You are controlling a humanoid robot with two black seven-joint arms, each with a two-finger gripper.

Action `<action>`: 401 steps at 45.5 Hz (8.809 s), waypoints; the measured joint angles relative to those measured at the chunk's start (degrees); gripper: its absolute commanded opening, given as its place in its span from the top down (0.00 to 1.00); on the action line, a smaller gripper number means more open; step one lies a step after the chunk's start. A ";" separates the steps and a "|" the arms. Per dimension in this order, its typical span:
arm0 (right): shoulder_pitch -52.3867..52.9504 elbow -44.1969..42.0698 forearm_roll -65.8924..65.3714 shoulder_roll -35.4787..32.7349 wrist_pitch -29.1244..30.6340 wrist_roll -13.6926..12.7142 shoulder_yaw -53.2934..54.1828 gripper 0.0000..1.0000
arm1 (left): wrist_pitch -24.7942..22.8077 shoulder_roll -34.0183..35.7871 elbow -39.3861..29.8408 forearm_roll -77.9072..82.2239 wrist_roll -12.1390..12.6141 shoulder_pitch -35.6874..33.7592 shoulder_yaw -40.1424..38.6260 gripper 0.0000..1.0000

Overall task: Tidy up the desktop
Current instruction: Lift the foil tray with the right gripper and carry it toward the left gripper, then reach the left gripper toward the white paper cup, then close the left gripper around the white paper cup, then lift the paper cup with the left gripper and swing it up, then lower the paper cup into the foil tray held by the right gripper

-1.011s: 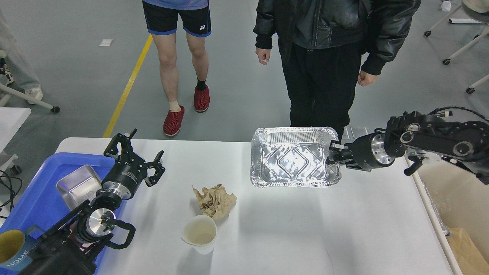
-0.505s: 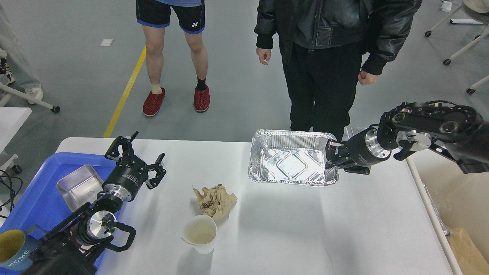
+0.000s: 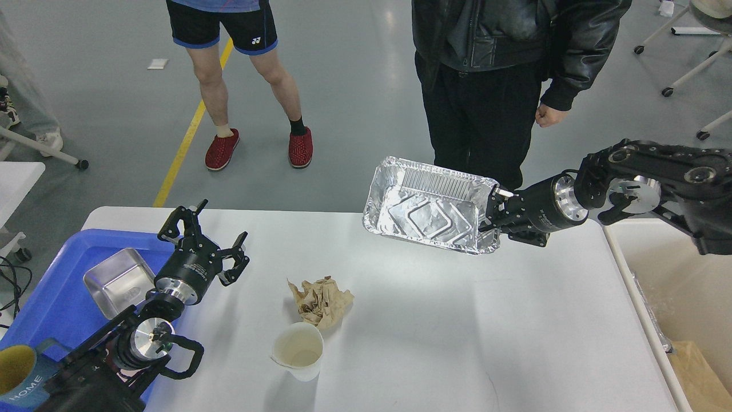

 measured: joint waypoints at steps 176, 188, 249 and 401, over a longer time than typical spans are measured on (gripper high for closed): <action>-2.42 1.75 -1.29 2.85 -1.75 1.20 2.71 1.00 | 1.74 30.70 -39.64 34.45 32.36 -34.16 57.82 0.05; -2.42 1.74 -1.29 2.96 -1.75 1.20 2.71 1.00 | 1.62 28.47 -39.38 34.45 32.32 -35.19 61.05 0.05; -2.58 1.57 -1.49 3.25 -2.44 1.21 2.69 1.00 | 2.84 15.32 -29.52 31.77 44.13 -33.77 63.10 1.00; -3.75 2.27 -3.58 4.85 -3.77 1.29 3.51 1.00 | -16.51 -21.92 5.87 15.99 54.86 -68.66 63.35 0.48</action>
